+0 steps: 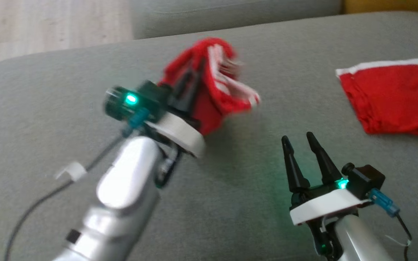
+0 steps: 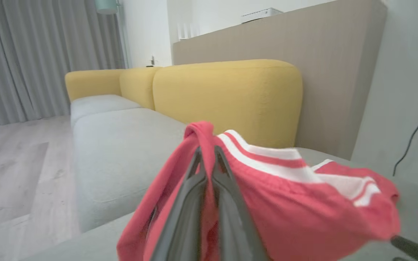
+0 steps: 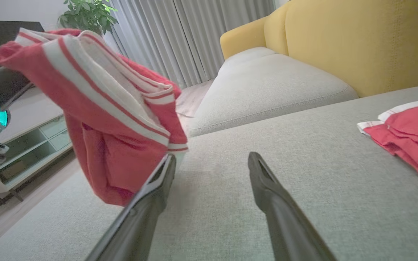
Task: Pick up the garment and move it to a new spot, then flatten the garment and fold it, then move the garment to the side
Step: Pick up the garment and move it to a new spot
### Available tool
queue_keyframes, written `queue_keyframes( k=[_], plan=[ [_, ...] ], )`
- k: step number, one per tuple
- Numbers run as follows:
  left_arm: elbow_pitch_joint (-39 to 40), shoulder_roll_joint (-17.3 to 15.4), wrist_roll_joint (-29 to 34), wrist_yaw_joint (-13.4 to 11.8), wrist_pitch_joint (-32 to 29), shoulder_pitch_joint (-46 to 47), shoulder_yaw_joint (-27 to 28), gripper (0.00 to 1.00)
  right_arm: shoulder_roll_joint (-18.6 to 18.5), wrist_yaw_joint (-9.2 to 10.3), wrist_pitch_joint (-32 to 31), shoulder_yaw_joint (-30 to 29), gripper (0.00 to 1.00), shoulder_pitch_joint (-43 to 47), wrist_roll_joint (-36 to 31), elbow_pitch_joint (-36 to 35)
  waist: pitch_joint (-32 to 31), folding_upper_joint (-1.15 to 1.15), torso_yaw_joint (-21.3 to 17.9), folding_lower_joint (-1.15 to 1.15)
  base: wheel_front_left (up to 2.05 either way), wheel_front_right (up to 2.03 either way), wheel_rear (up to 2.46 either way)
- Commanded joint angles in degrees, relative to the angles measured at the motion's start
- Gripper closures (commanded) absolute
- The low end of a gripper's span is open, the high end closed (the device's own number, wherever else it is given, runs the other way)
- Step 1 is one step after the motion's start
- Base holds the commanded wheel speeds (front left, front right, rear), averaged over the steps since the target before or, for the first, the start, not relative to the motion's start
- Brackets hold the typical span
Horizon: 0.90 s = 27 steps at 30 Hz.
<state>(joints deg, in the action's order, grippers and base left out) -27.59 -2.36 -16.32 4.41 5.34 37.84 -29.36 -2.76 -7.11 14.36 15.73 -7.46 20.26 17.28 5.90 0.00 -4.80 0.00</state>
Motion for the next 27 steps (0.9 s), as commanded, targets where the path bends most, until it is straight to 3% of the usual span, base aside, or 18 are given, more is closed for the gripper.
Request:
queue_keyframes(
  k=[1, 6, 7, 8, 9, 17, 22, 27],
  plan=[
    [4.44, -0.56, -3.18, -1.62, -0.65, 0.66, -2.39, 1.0, -0.11, -0.37, 0.63, 1.79, 0.0, -1.83, 0.6, -2.24, 0.86, 0.0, -2.88, 0.0, 0.0, 0.0, 0.0],
    [7.89, -0.54, -9.73, -6.55, -1.29, 1.1, -12.54, 1.0, -0.11, -0.37, 0.63, 2.71, 0.0, -2.65, 1.27, -2.39, 1.89, 0.0, -6.36, 0.0, 0.0, 0.0, 0.0],
    [7.83, -0.54, -10.54, -7.35, -1.3, 1.47, -14.34, 0.71, -0.11, -0.37, 0.63, 2.85, 0.0, -2.8, 1.35, -2.42, 2.09, 0.0, -6.89, 0.0, 0.0, 0.0, 0.0],
    [7.64, -0.54, -11.23, -8.11, -1.17, 1.88, -15.98, 0.13, -0.11, -0.37, 0.63, 2.95, 0.0, -2.94, 1.45, -2.45, 2.3, 0.0, -7.35, 0.0, 0.0, 0.0, 0.0],
    [7.35, -0.53, -12.1, -8.53, -1.29, 2.19, -17.67, 0.0, -0.11, -0.37, 0.63, 2.92, 0.0, -3.03, 1.51, -2.48, 2.5, 0.0, -7.64, 0.0, 0.0, 0.0, 0.0],
    [3.8, -0.53, -15.36, -10.46, 0.14, 4.33, -24.27, 0.0, -0.11, -0.37, 0.63, 1.4, 0.0, -2.93, 1.44, -2.83, 3.03, 0.0, -7.03, 0.0, 0.0, 0.0, 0.0],
    [0.53, -0.81, -16.43, -12.08, 3.76, 5.28, -22.45, 0.0, -0.11, -0.37, 0.63, 0.82, 0.0, -2.4, 0.95, -2.87, 2.07, 0.0, -4.15, 0.0, 0.0, 0.0, 0.0],
    [-0.19, -4.63, -17.48, -13.29, 7.02, 3.27, -19.04, 0.0, -0.11, -0.37, 0.63, 0.44, 0.0, -1.62, 0.47, -2.81, 0.57, 0.0, -0.9, 0.0, 0.0, 0.0, 0.0]
  ],
)
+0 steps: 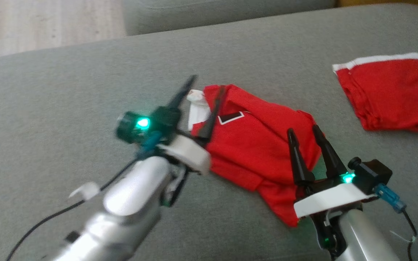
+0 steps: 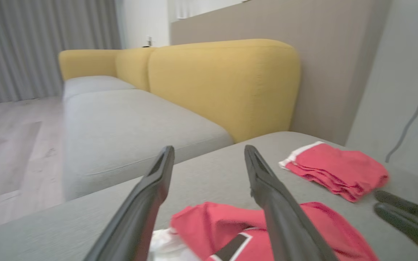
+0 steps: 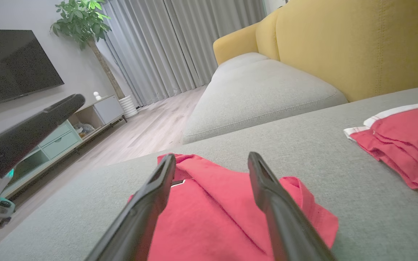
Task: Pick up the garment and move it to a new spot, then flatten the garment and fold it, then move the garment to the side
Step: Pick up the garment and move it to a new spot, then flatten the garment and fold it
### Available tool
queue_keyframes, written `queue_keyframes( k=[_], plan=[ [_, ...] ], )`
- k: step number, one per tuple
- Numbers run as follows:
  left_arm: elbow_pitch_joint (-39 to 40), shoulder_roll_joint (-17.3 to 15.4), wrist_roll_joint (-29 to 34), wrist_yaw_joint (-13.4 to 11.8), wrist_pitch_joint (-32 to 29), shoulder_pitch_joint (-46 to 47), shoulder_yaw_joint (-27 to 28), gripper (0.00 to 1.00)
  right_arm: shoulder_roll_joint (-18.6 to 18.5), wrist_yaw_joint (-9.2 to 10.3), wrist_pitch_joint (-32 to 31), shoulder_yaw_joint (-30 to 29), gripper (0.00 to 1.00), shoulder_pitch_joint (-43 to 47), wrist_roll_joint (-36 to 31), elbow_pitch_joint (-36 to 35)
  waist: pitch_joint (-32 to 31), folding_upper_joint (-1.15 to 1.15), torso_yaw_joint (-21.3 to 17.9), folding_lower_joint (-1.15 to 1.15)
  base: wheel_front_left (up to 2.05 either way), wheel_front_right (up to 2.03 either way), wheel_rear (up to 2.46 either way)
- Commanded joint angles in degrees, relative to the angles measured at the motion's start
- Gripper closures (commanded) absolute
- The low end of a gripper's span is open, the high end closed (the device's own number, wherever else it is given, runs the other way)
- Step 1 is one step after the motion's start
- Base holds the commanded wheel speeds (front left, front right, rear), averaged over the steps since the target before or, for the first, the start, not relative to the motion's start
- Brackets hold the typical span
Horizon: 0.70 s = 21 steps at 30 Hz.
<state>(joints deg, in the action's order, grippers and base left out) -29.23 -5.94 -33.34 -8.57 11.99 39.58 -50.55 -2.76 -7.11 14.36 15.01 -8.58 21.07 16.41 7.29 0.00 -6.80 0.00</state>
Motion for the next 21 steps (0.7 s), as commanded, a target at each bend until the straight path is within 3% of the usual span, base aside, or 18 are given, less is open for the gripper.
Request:
queue_keyframes(
  k=[1, 9, 14, 21],
  plan=[
    [1.77, -2.22, -0.68, -0.61, 0.85, 0.56, 2.89, 0.0, -0.11, -0.37, 0.63, 1.02, 0.0, -0.3, -0.43, -1.91, -1.08, 0.0, 1.76, 0.0, 0.0, 0.0, 0.0],
    [11.06, -11.57, -1.74, -5.0, 2.91, -14.92, 9.53, 0.0, -0.11, -0.37, 0.63, 0.13, 0.0, 1.66, -1.35, -1.41, -2.69, 0.0, 6.12, 0.0, 0.0, 0.0, 0.0],
    [16.91, -11.14, -1.0, -6.68, 2.98, -22.91, 12.42, 0.0, -0.11, -0.37, 0.63, -0.6, 0.0, 2.25, -2.05, -1.1, -2.93, 0.0, 8.33, 0.0, 0.0, 0.0, 0.0],
    [18.34, -9.77, 1.59, -5.43, 3.0, -24.76, 12.97, 0.0, -0.11, -0.37, 0.28, 0.76, 0.0, 0.8, -5.23, -0.13, -3.1, 0.0, 10.52, 0.0, 0.0, 0.0, 0.0]
  ],
)
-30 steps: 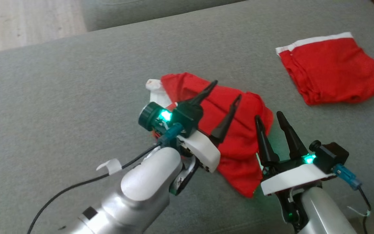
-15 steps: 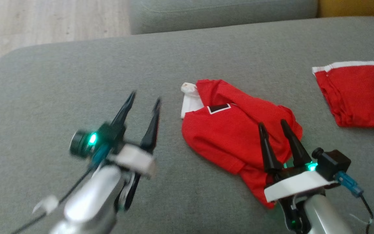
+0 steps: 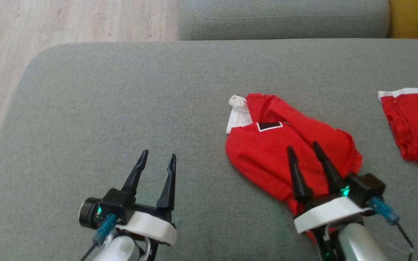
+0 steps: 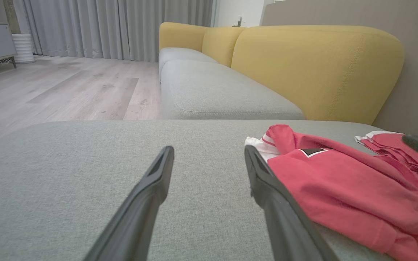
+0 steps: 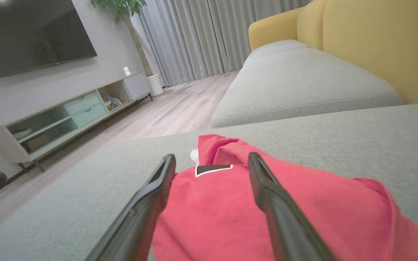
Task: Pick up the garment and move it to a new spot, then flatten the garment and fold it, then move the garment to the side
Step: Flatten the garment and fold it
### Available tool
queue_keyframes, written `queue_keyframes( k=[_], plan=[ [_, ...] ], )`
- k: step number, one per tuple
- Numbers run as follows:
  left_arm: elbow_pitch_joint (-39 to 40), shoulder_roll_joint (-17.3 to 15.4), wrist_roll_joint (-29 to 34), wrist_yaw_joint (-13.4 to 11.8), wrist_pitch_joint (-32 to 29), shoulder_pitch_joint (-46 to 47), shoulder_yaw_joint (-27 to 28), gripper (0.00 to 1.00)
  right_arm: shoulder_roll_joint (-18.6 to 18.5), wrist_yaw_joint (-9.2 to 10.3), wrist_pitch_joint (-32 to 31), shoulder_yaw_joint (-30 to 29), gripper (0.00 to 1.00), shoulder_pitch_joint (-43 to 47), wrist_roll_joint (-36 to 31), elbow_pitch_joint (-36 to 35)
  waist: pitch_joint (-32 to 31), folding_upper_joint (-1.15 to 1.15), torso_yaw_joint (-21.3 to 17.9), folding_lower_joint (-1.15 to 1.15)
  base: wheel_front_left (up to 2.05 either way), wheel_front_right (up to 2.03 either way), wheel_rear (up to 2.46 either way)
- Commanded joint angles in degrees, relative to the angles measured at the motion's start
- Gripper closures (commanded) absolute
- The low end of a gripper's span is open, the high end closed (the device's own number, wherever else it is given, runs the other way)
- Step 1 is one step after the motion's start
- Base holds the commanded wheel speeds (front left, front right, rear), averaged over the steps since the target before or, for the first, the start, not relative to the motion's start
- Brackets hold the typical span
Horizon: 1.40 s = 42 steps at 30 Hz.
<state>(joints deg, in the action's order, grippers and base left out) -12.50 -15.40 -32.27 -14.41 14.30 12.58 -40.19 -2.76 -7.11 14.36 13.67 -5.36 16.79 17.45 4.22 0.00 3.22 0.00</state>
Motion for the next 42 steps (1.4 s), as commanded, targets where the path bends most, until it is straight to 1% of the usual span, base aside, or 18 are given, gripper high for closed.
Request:
queue_keyframes(
  k=[1, 5, 7, 14, 18, 22, 23, 24, 28, 33, 37, 42],
  plan=[
    [1.49, -0.18, 0.72, 0.55, 0.69, 2.22, 2.67, 0.0, -0.11, -0.37, -0.45, 2.81, 0.0, -2.87, -1.83, -0.73, 0.02, 0.0, 0.73, 0.0, 0.0, 0.0, 0.0],
    [0.78, 0.62, 0.98, 1.16, 0.69, 1.77, 3.17, 0.0, -0.11, -0.37, -5.44, 4.98, 0.0, -5.2, -7.37, 2.02, 0.49, 0.0, 1.57, 0.0, 0.0, 0.0, 0.0],
    [0.49, 0.88, 1.08, 1.41, 0.69, 1.71, 3.13, 0.0, -0.11, -0.37, -6.57, 4.98, 0.0, -5.87, -8.63, 2.86, 0.63, 0.0, 1.83, 0.0, 0.0, 0.0, 0.0],
    [-1.2, 2.75, 1.87, 2.88, 0.69, 2.58, 3.29, 0.0, -0.11, -0.37, -12.65, 5.35, 0.0, -10.22, -15.95, 9.64, 2.17, 0.0, 4.08, 0.0, 0.0, 0.0, 0.0],
    [-1.53, 3.35, 2.39, 3.42, 0.7, 3.18, 4.41, 0.0, -0.11, -0.37, -14.35, 7.03, 0.0, -11.9, -17.67, 12.97, 3.47, 0.0, 4.96, 0.0, 0.0, 0.0, 0.0],
    [-1.83, 3.99, 3.16, 4.13, 0.7, 3.45, 5.22, 0.0, -0.11, -0.37, -15.15, 6.77, 0.0, -13.54, -19.01, 17.07, 4.49, 0.0, 5.45, 0.0, 0.0, 0.0, 0.0],
    [-1.92, 4.15, 3.36, 4.31, 0.7, 3.5, 5.38, 0.0, -0.11, -0.37, -15.16, 6.8, 0.54, -14.02, -18.89, 18.05, 4.66, 0.0, 5.52, 0.0, 0.0, 0.0, 0.0],
    [-2.01, 4.31, 3.56, 4.49, 0.7, 3.54, 5.56, 0.0, -0.11, -0.37, -14.93, 6.79, 1.0, -14.57, -18.75, 18.88, 4.8, 0.0, 5.59, 0.0, 0.0, 0.0, 0.0],
    [-2.61, 4.96, 4.18, 5.15, 0.7, 3.64, 6.16, 0.0, -0.11, -0.37, -12.7, 5.76, 1.0, -17.06, -18.13, 20.75, 4.76, 0.0, 5.84, 0.0, 0.0, 0.0, 0.0],
    [-3.24, 5.56, 4.72, 5.66, 0.7, 3.08, 7.29, 0.0, -0.11, -0.37, -9.38, 3.04, 1.0, -21.19, -16.58, 20.06, 3.4, 0.0, 5.93, 0.0, 0.0, 0.0, 0.0],
    [-3.51, 6.04, 5.17, 6.0, 0.7, 2.39, 8.08, 0.0, -0.11, -0.37, -8.43, 1.47, 1.0, -26.44, -16.28, 18.25, 2.17, 0.0, 5.97, 0.0, 0.0, 0.0, 0.0],
    [-3.68, 6.75, 5.76, 6.47, 0.7, 1.64, 8.95, 0.0, -0.14, -0.37, -7.36, 2.16, 1.0, -35.6, -15.48, 15.69, 0.66, 0.0, 6.39, 0.0, 0.0, 0.0, 0.0]
  ],
)
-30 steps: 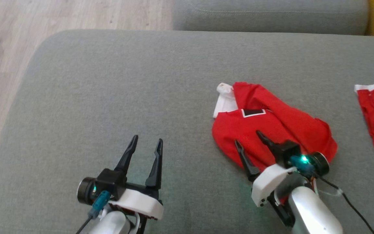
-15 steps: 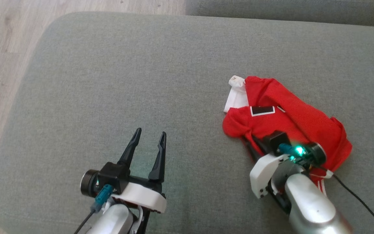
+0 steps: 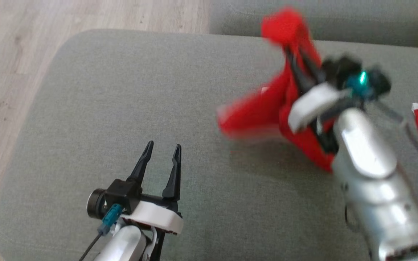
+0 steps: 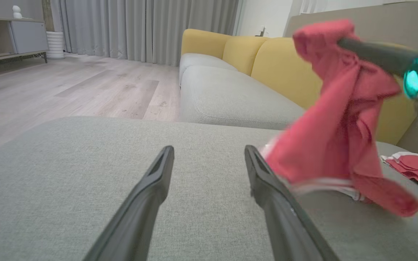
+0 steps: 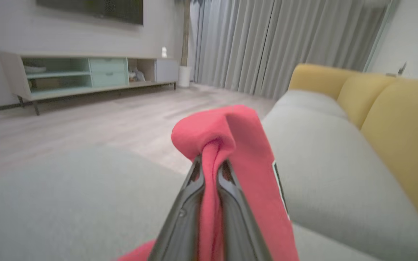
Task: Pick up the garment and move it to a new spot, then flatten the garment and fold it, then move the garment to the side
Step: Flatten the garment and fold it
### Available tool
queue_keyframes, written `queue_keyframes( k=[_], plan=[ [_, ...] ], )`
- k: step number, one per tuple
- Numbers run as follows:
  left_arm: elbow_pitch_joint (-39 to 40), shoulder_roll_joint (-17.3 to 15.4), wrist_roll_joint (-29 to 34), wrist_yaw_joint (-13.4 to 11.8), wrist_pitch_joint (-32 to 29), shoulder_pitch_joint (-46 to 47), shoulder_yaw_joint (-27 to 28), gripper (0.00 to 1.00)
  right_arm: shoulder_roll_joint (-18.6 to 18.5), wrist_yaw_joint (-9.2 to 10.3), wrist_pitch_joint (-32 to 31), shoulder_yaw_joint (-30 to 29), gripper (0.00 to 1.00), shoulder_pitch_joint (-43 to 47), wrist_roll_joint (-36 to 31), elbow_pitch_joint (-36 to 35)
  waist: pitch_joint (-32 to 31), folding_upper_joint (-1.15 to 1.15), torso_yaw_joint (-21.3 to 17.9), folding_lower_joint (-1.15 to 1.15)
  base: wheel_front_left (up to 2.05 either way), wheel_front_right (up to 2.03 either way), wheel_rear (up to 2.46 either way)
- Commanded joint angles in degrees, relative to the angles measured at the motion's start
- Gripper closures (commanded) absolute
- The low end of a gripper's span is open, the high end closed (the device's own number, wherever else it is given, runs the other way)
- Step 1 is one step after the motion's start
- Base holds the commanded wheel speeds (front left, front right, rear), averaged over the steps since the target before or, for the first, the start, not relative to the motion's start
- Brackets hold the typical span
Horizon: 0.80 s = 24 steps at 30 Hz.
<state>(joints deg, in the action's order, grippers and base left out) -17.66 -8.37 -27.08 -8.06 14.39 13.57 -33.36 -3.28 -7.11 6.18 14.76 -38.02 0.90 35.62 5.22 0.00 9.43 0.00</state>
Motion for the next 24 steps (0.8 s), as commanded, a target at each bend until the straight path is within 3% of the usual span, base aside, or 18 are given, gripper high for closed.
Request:
queue_keyframes(
  k=[1, 6, 10, 16, 18, 24],
  plan=[
    [1.48, -0.17, 0.68, 0.19, 0.61, 0.47, 2.29, 0.0, 0.33, -0.37, 1.36, 0.98, 1.0, -4.99, 0.6, -3.02, -0.62, 0.0, 0.29, 0.0, 0.0, 0.0, 0.0],
    [1.67, 0.03, 1.14, 0.46, 0.61, -0.58, 3.34, 0.0, 0.03, -0.37, 0.58, 2.35, 1.0, -10.25, 2.48, -3.21, -1.6, 0.0, 0.6, 0.0, 0.0, 0.0, 0.0],
    [1.88, 0.07, 1.4, 0.47, 0.61, -1.03, 3.92, 0.0, -0.18, -0.37, -2.14, 7.59, 1.0, -7.19, 5.05, -2.1, -1.54, 0.0, 0.34, 0.0, 0.0, 0.0, 0.0],
    [1.69, 0.29, 2.05, 1.28, 0.61, -0.66, 3.76, 0.0, -1.69, -0.37, -3.62, 20.59, 1.0, 0.32, 12.54, 0.0, -0.22, 0.0, -0.55, 0.0, 0.0, 0.0, 0.0],
    [1.42, 0.42, 2.23, 1.53, 0.61, -0.28, 3.59, 0.0, -2.3, -0.37, -2.3, 23.04, 0.0, 0.59, 13.1, 1.31, 0.09, 0.0, -0.69, 0.0, 0.0, 0.0, 0.0],
    [0.99, 0.53, 2.55, 1.7, 0.61, 0.42, 3.79, 0.0, -1.87, -0.37, 0.95, 23.81, 0.0, -0.58, 14.53, 4.32, 0.56, 0.0, -1.49, 0.0, 0.0, 0.0, 0.0]
  ],
)
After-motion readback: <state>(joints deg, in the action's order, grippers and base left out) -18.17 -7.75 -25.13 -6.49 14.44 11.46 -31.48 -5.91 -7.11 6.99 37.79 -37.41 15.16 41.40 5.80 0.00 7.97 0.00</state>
